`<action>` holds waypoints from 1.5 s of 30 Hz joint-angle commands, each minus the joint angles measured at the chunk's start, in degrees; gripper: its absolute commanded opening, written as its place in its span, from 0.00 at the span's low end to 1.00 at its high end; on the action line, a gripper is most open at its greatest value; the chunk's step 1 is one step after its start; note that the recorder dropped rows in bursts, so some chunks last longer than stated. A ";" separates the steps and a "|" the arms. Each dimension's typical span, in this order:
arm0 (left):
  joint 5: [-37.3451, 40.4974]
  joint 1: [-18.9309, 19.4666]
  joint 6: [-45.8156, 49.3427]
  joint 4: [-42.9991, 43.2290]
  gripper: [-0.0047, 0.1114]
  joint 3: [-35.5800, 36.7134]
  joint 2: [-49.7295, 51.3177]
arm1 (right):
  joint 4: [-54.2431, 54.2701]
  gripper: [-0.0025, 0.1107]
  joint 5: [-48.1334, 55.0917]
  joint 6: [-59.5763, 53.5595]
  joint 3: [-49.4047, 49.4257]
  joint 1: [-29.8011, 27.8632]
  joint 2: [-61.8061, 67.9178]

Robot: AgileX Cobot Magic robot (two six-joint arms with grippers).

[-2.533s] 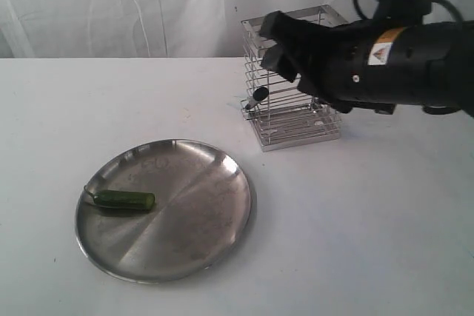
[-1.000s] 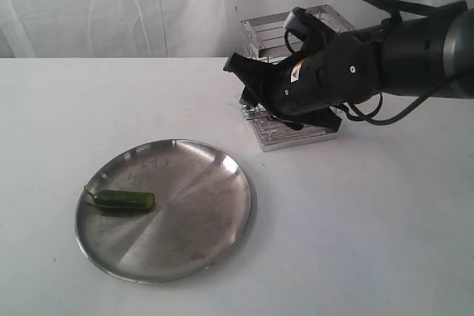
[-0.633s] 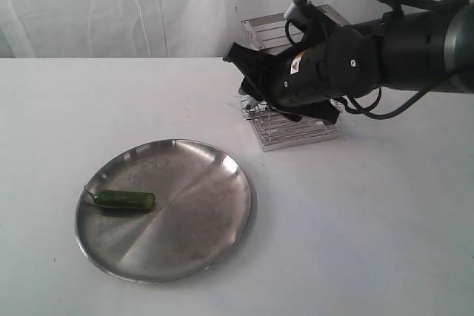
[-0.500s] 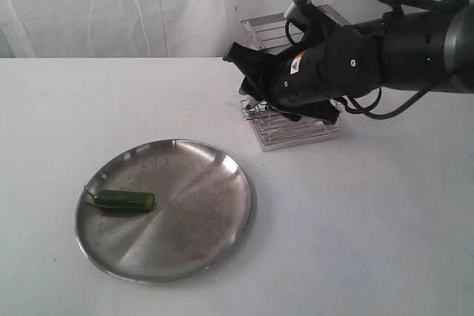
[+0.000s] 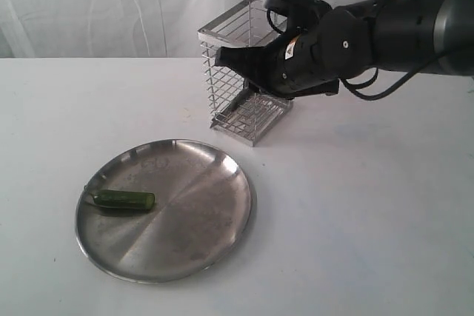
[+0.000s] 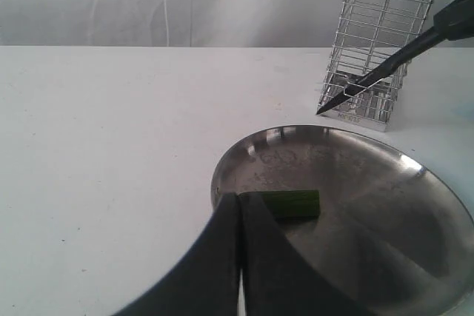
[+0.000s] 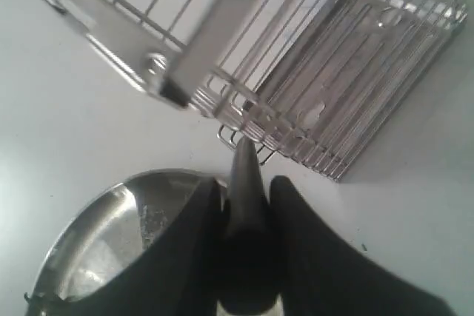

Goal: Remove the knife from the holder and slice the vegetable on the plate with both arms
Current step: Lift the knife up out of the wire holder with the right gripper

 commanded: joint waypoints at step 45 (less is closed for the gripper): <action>0.24 0.00 -0.19 -0.20 0.06 0.19 -0.30 | -6.00 0.14 5.15 -18.03 11.70 6.75 -33.54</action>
